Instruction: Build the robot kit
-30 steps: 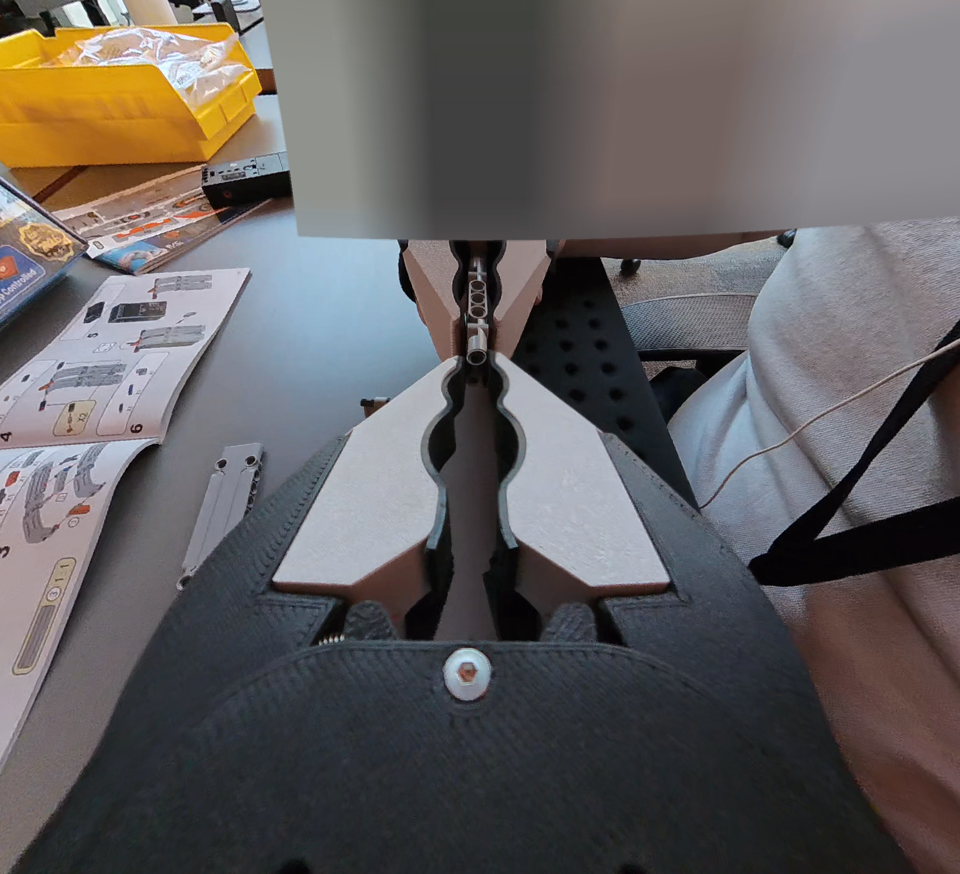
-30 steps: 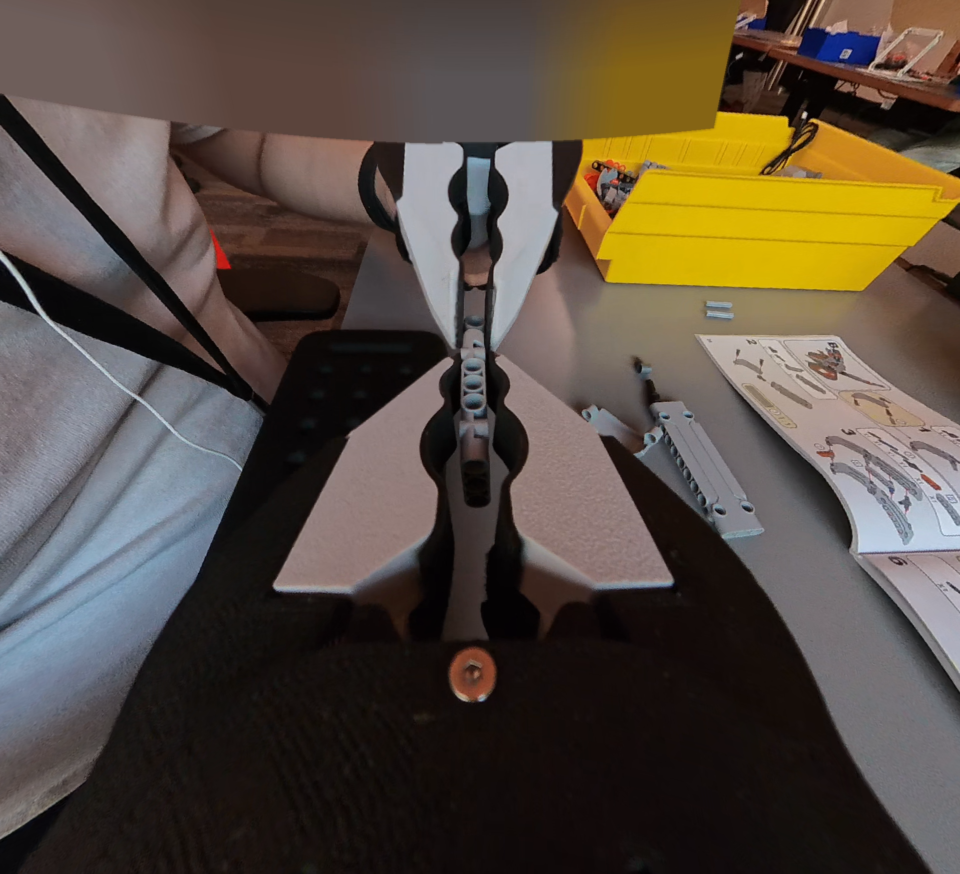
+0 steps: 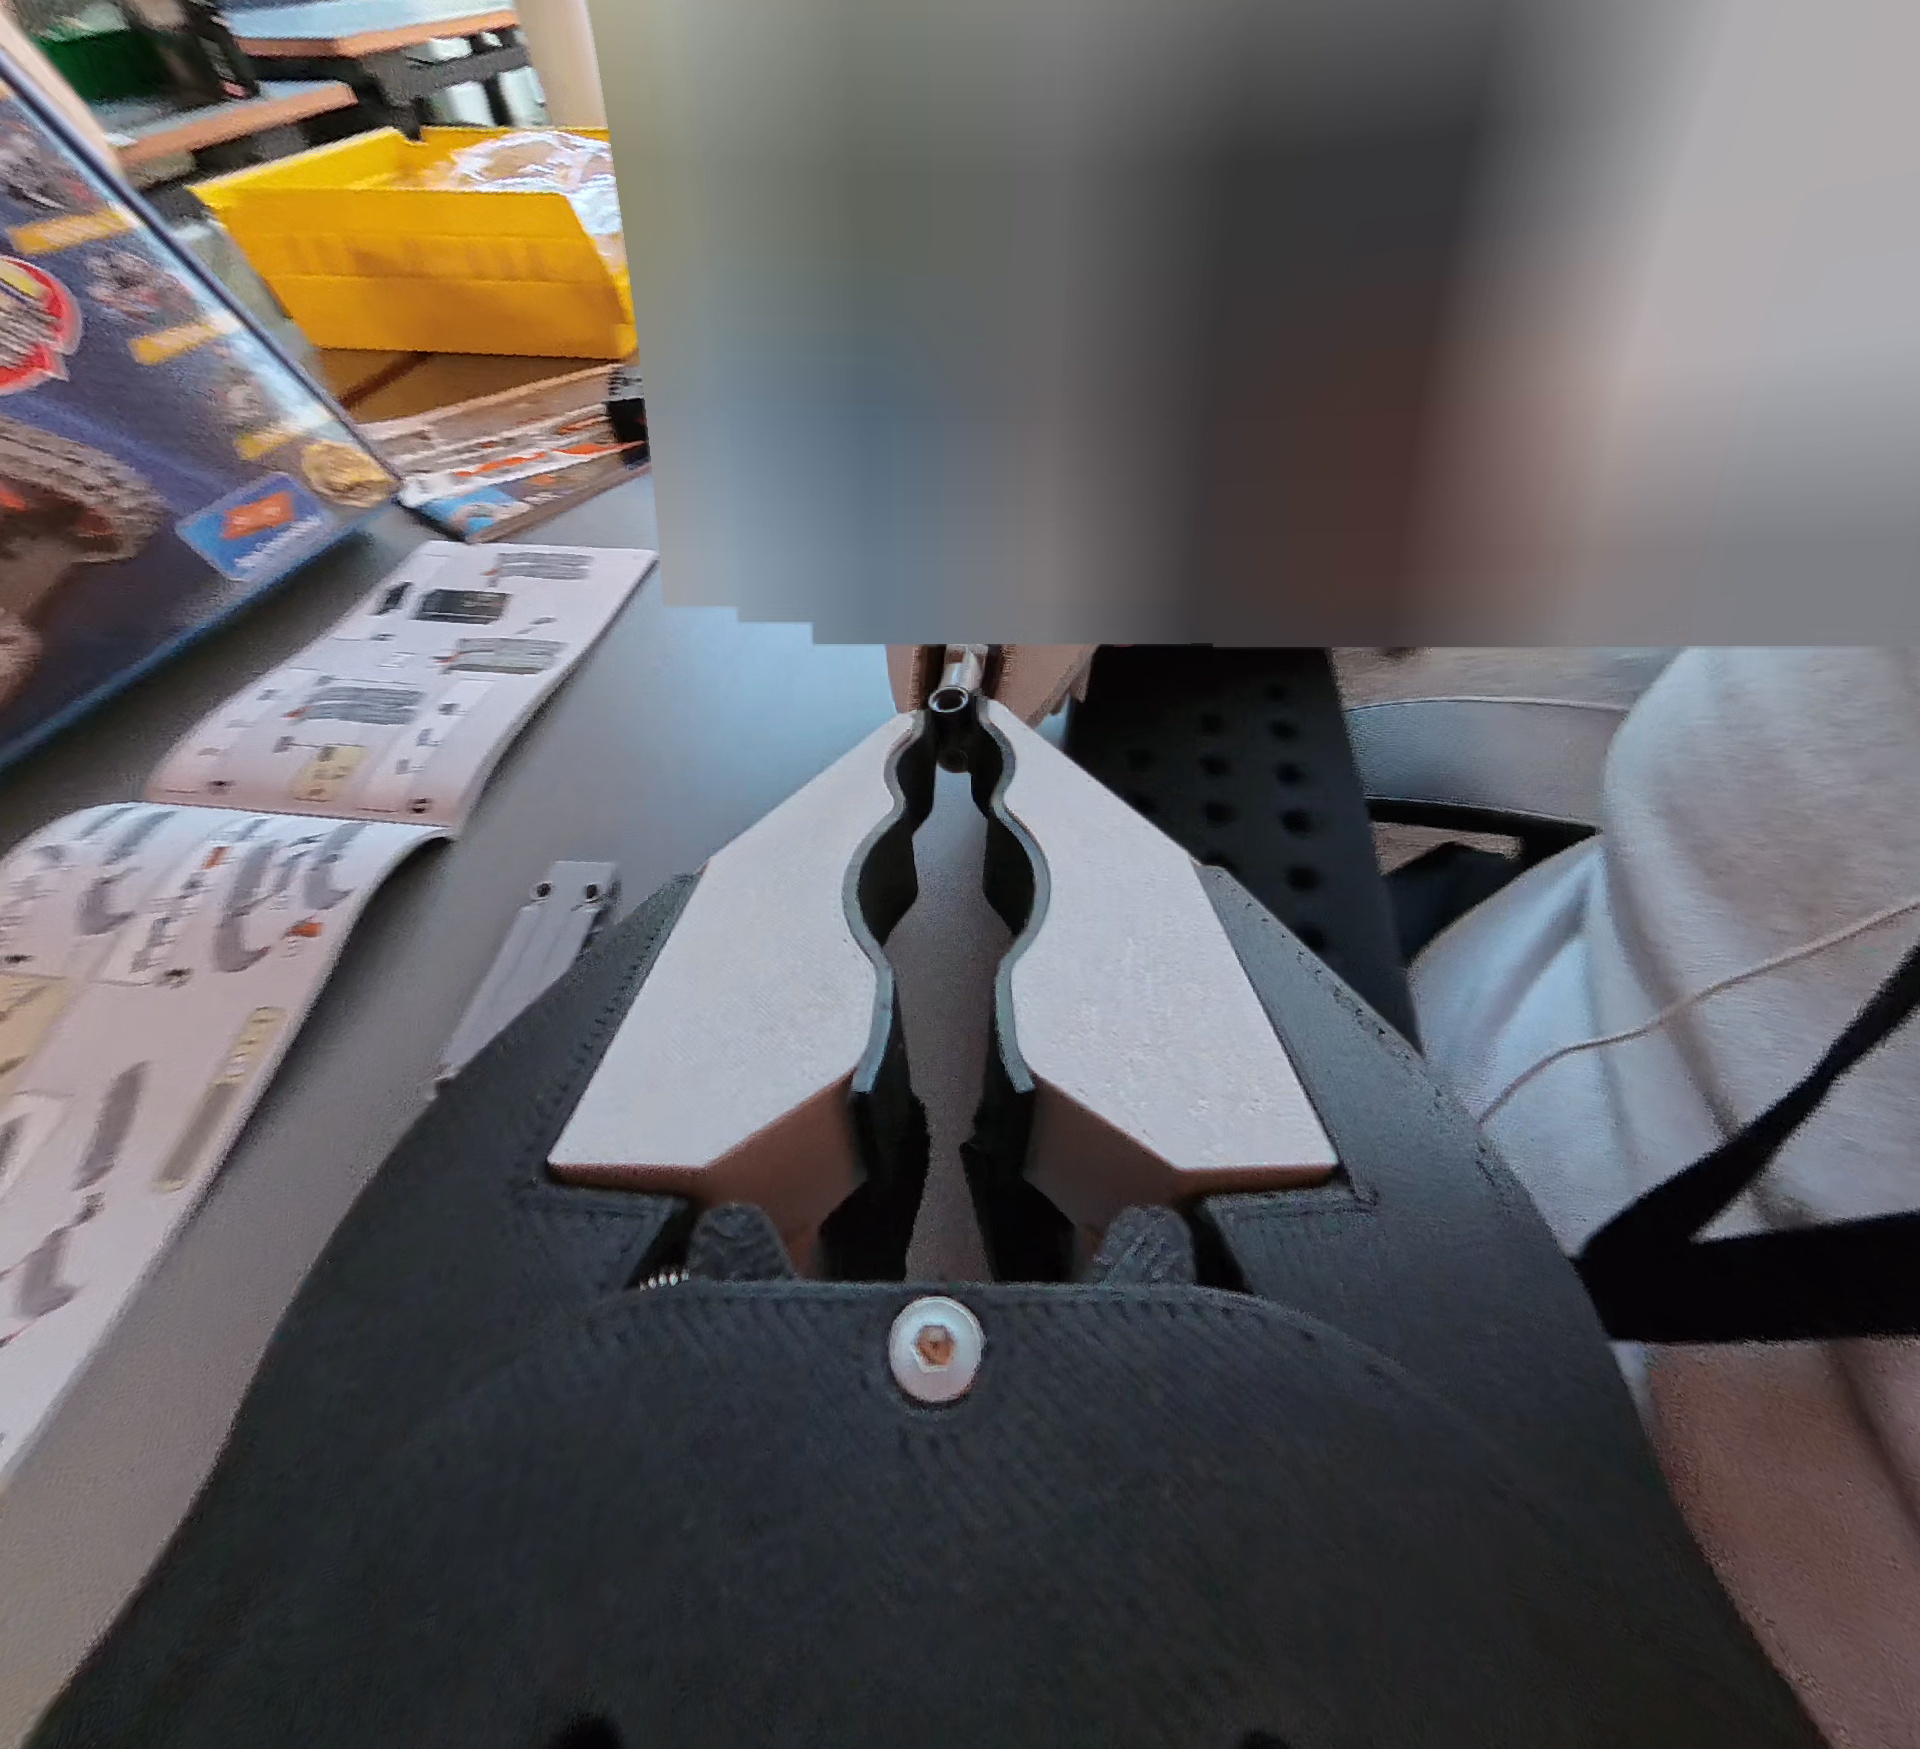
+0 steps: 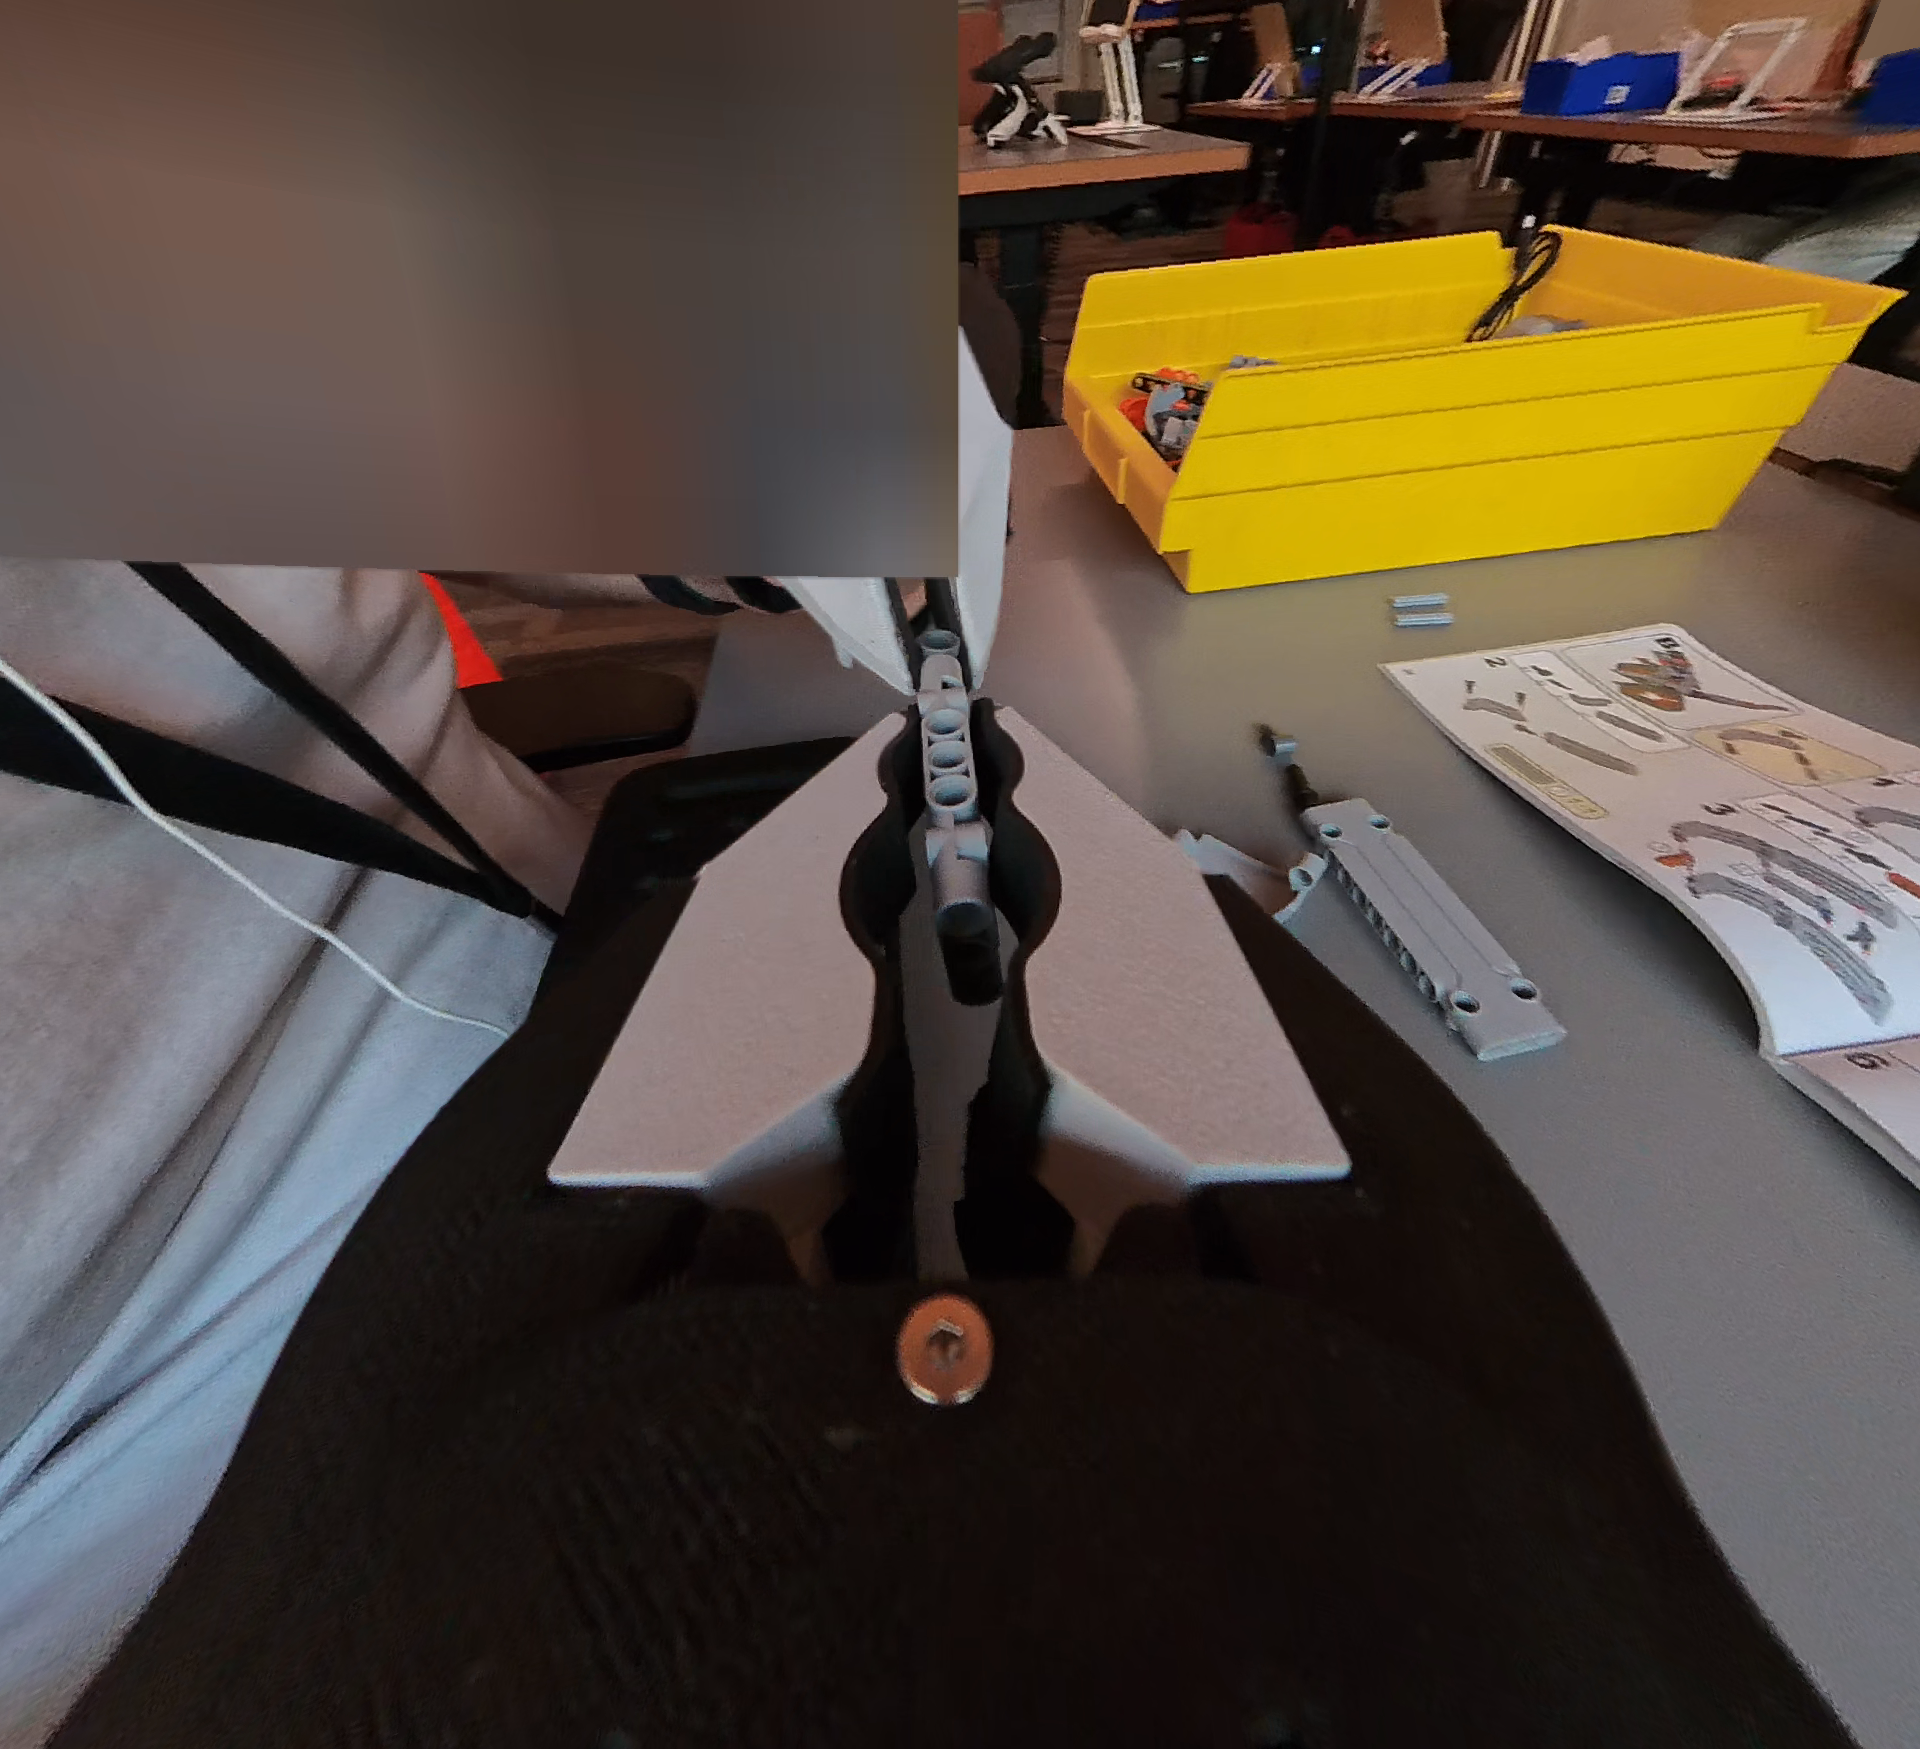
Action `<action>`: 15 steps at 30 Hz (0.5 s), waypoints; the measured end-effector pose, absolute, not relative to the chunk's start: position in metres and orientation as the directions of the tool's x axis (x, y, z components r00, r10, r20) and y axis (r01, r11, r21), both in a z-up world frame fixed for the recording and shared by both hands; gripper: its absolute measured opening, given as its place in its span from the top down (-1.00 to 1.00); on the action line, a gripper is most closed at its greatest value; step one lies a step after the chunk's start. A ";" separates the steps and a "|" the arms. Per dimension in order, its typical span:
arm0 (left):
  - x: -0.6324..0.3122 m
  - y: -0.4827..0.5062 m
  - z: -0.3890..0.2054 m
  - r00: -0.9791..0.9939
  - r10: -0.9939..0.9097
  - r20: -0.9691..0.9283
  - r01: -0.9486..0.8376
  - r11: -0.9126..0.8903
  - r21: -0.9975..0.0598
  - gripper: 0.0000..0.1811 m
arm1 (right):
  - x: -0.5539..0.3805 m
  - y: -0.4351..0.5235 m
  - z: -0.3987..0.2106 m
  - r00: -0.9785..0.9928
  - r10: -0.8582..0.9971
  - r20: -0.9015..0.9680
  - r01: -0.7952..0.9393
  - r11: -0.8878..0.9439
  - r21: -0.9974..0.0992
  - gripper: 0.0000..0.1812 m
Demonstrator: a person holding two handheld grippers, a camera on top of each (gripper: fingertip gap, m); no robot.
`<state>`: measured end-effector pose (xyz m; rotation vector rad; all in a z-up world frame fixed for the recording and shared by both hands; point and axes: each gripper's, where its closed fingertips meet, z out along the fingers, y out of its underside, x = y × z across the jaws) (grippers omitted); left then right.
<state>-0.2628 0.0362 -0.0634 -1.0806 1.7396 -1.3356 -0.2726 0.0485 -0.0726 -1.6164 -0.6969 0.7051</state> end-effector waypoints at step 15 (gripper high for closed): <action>-0.285 0.014 -0.060 -0.649 -0.702 0.293 -0.275 -0.143 -0.951 0.95 | -0.294 0.025 -0.070 0.487 0.870 -0.074 0.068 -0.122 -0.990 0.92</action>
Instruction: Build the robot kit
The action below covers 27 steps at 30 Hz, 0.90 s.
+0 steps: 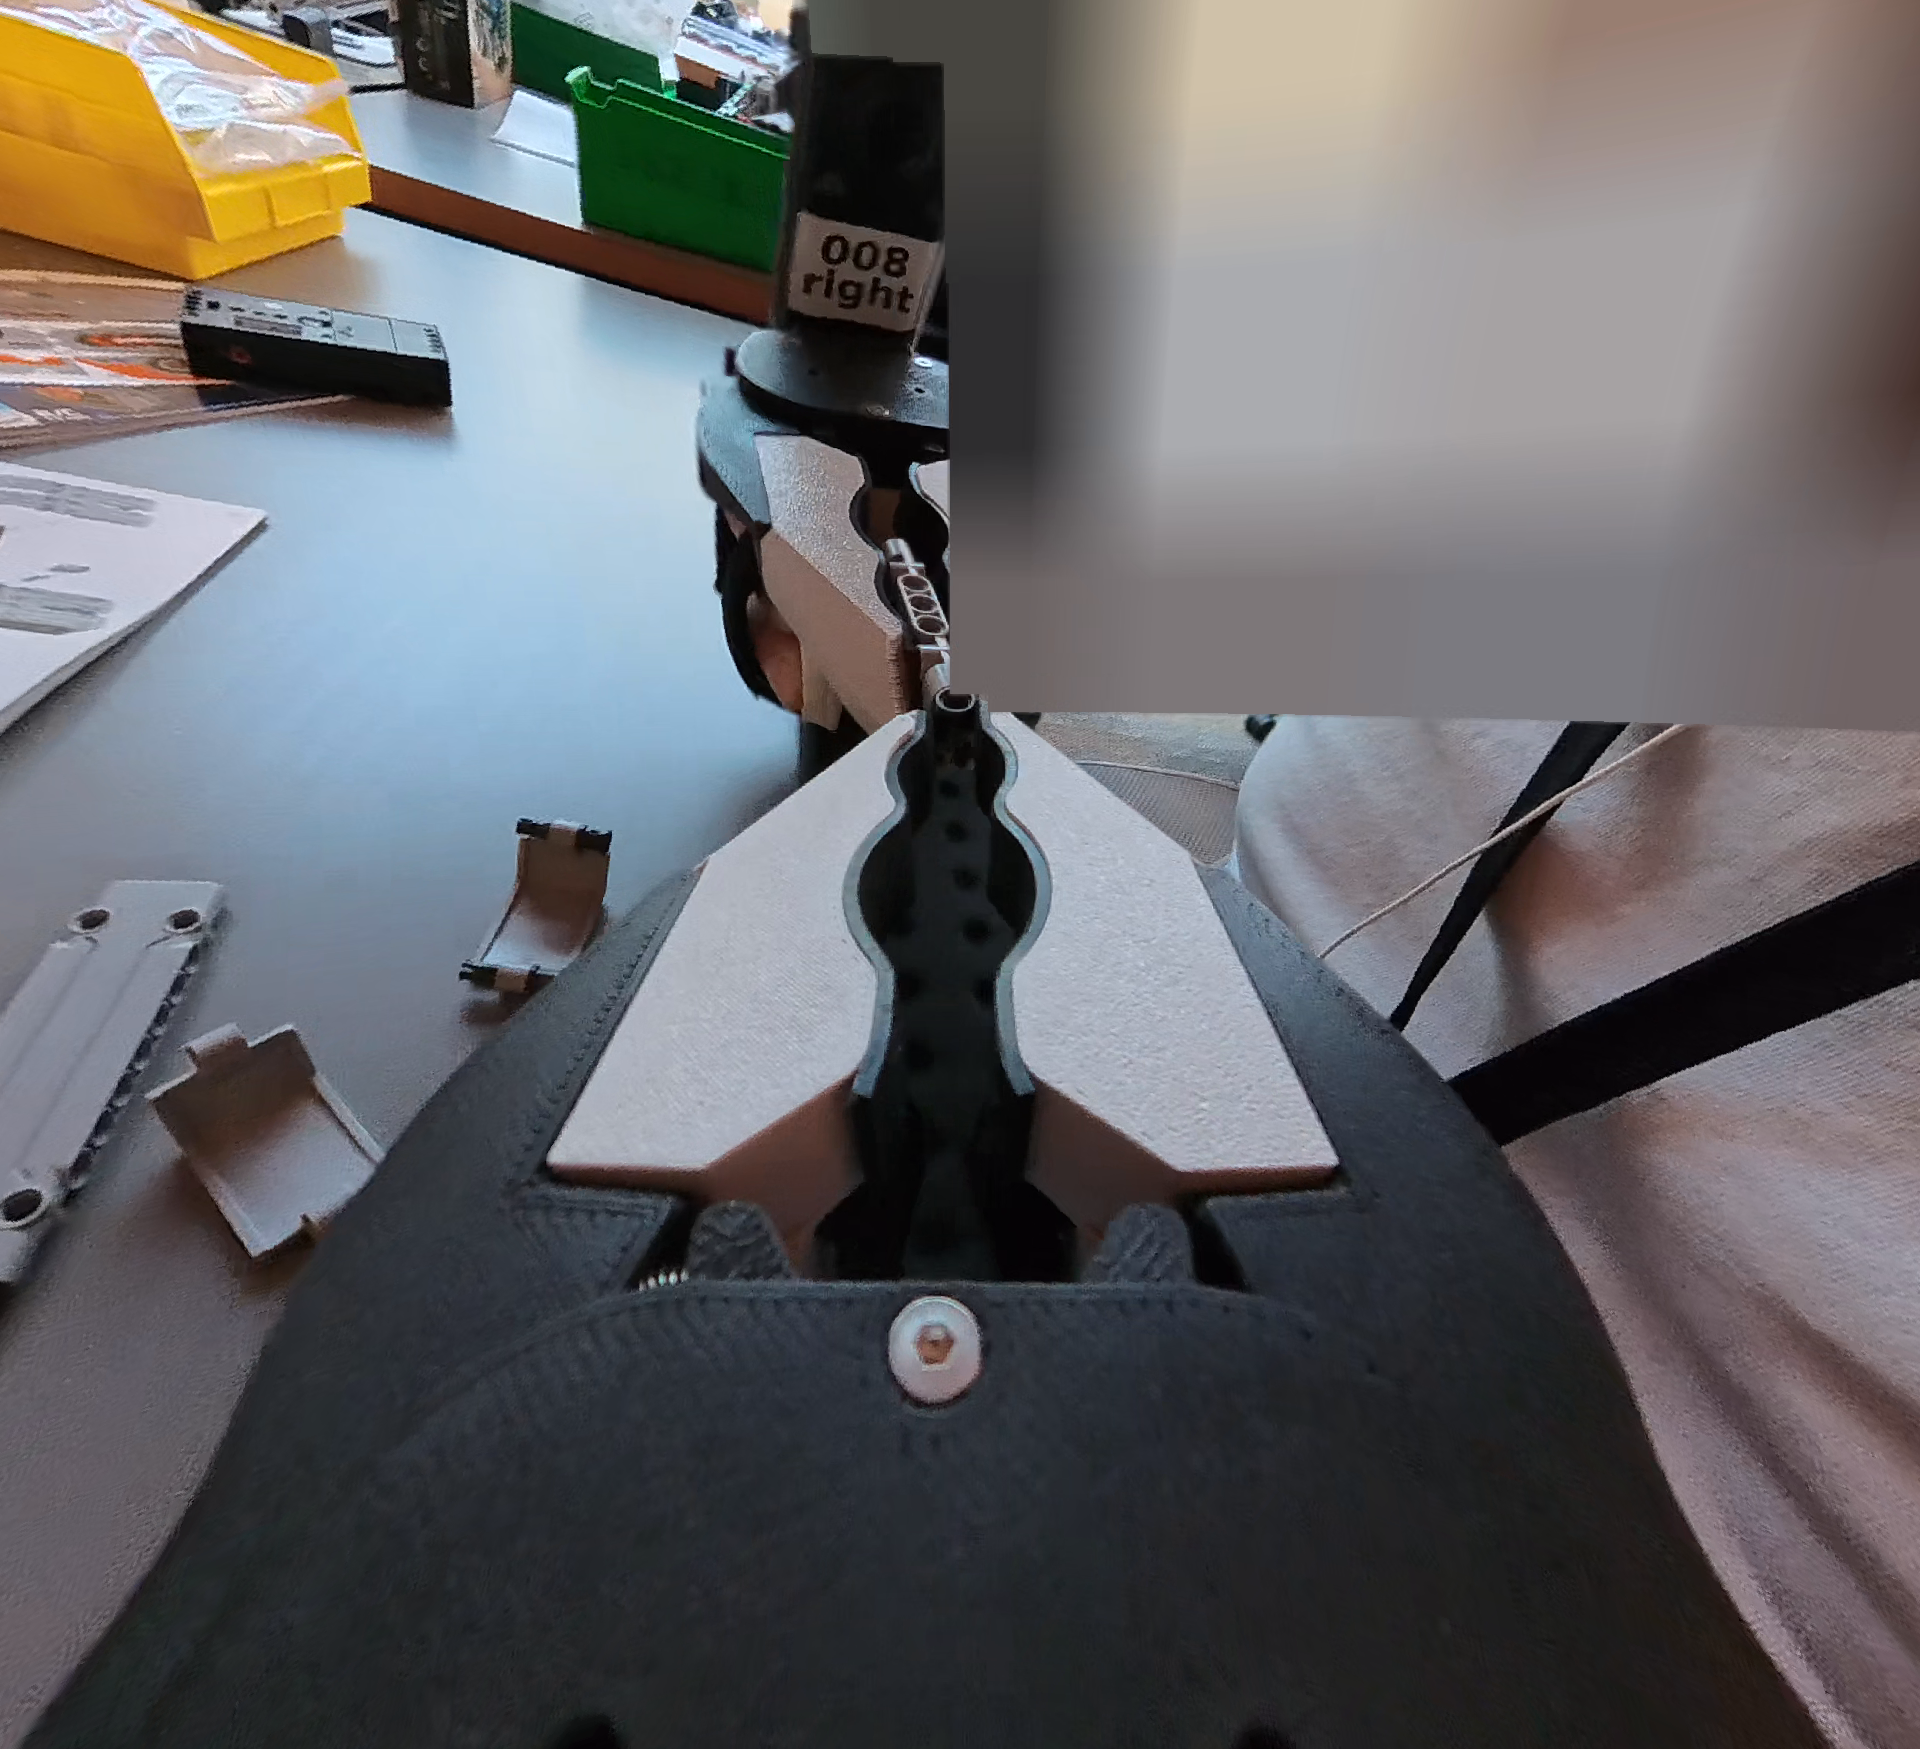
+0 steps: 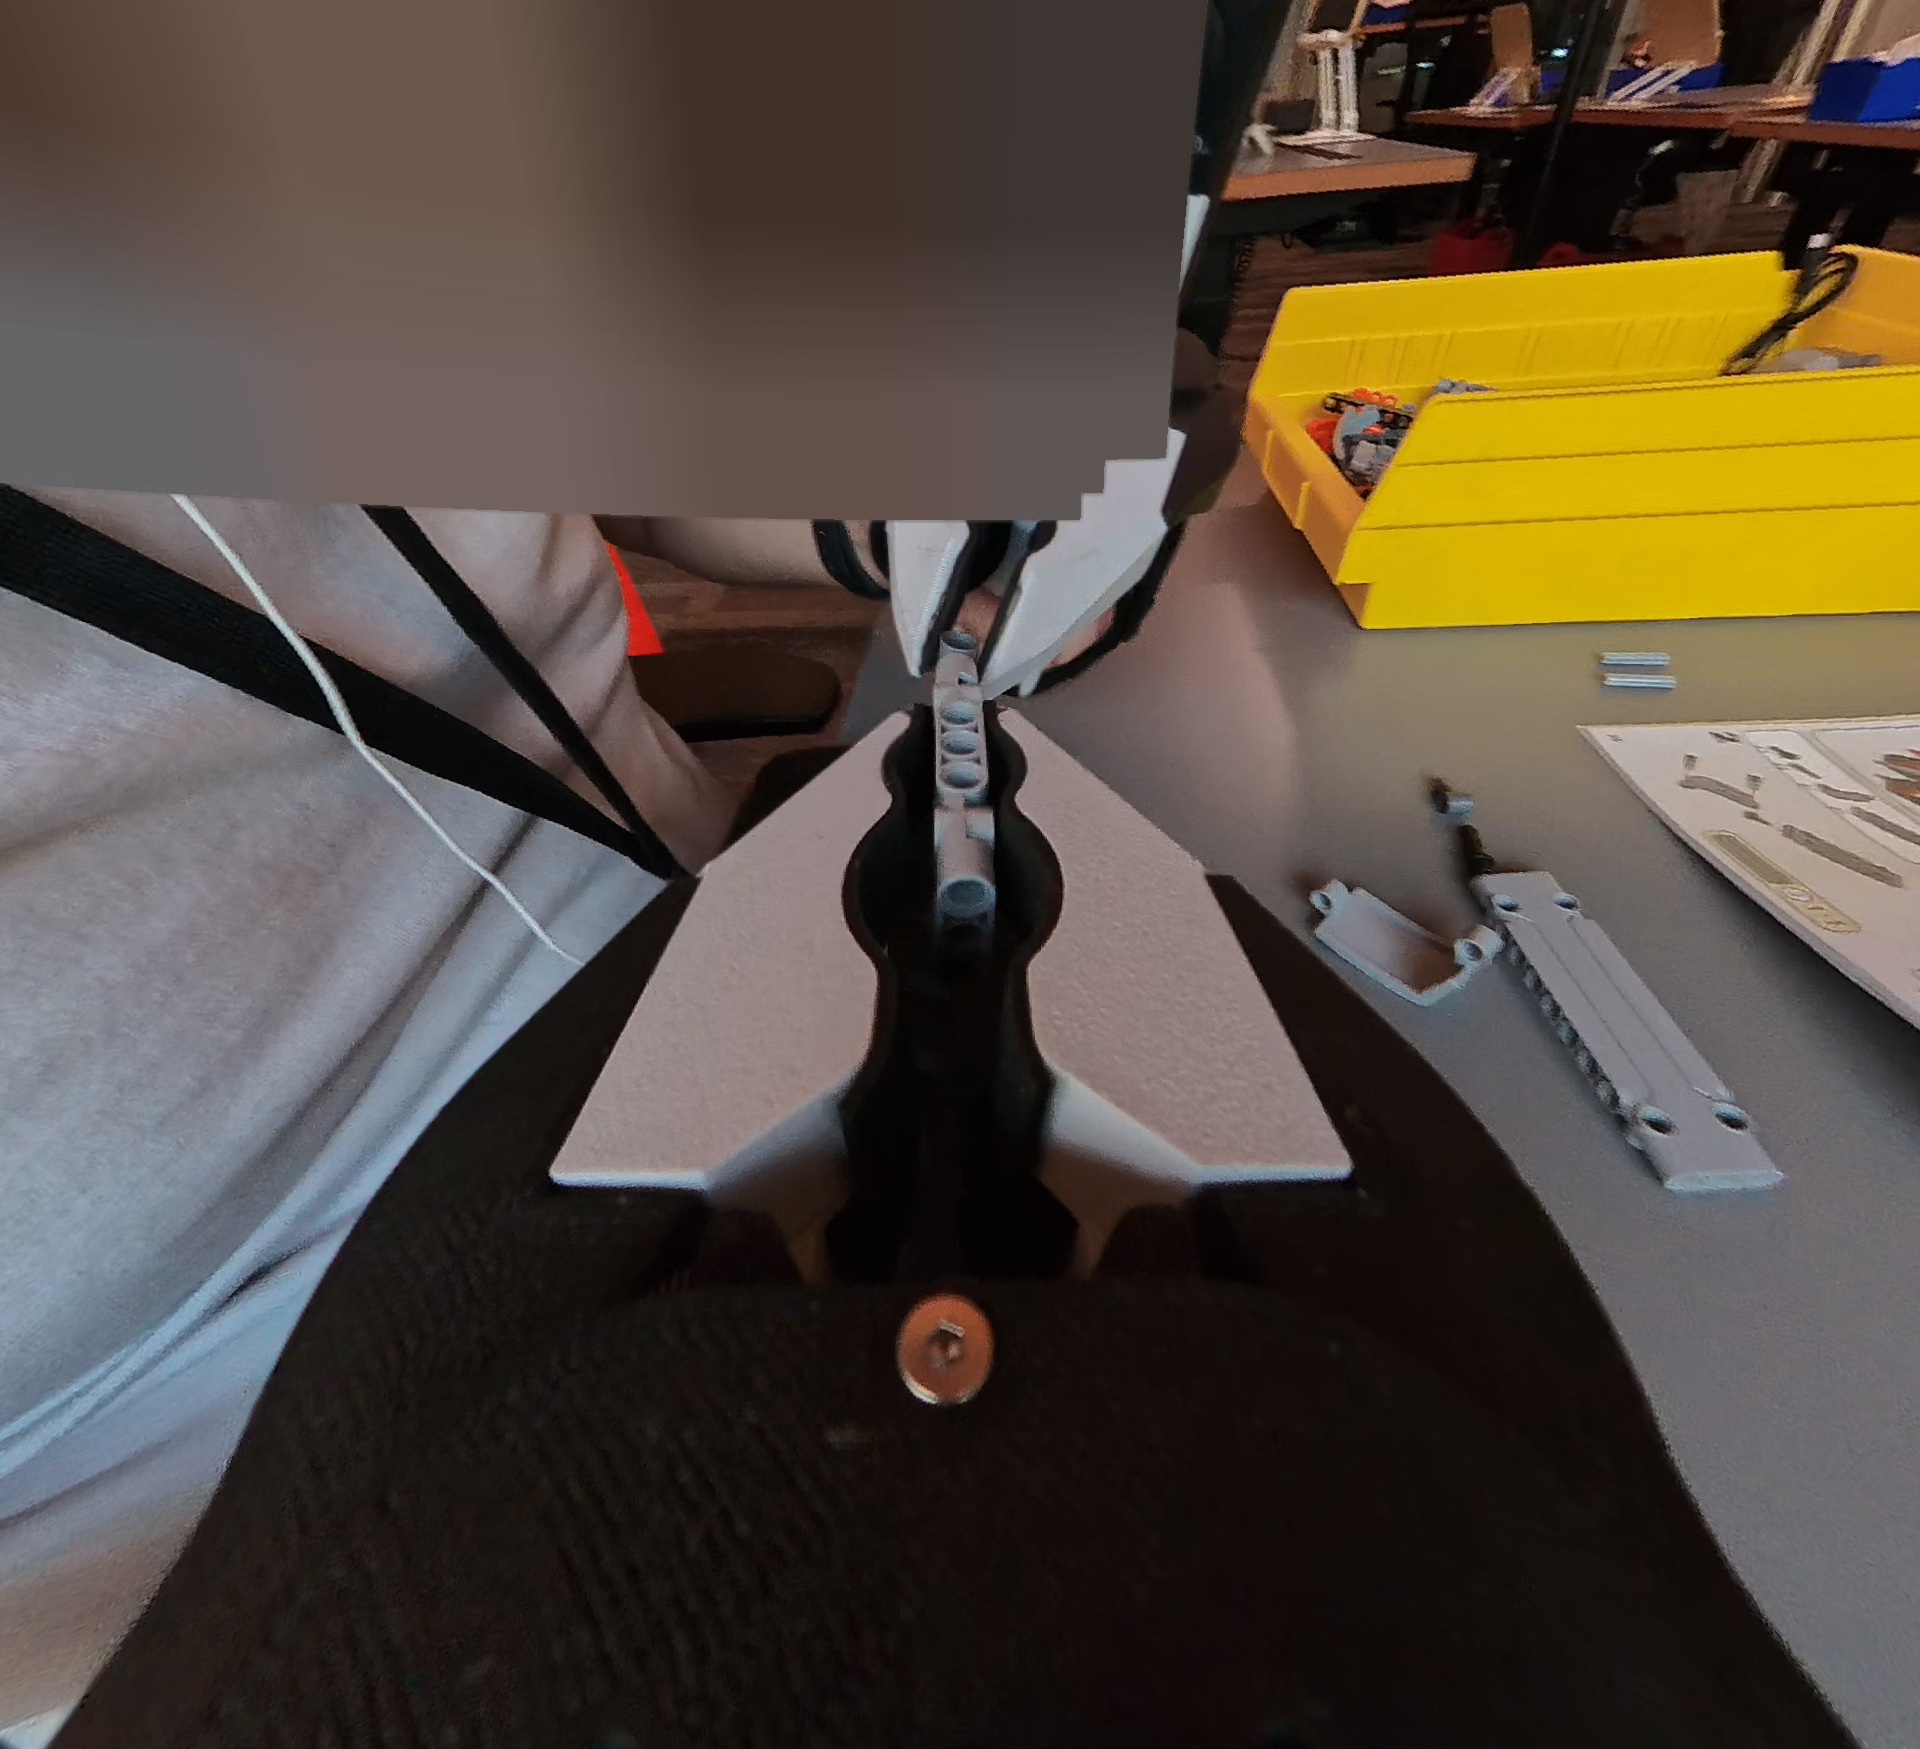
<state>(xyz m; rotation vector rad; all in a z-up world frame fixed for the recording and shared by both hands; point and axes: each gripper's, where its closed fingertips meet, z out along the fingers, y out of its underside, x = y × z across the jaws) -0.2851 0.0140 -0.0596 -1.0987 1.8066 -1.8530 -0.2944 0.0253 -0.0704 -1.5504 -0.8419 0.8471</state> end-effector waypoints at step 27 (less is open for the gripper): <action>-0.290 0.002 -0.057 -0.634 -0.770 0.069 -0.204 0.081 -0.976 0.94 | -0.305 0.014 -0.066 0.461 0.887 0.012 0.104 -0.040 -0.994 0.93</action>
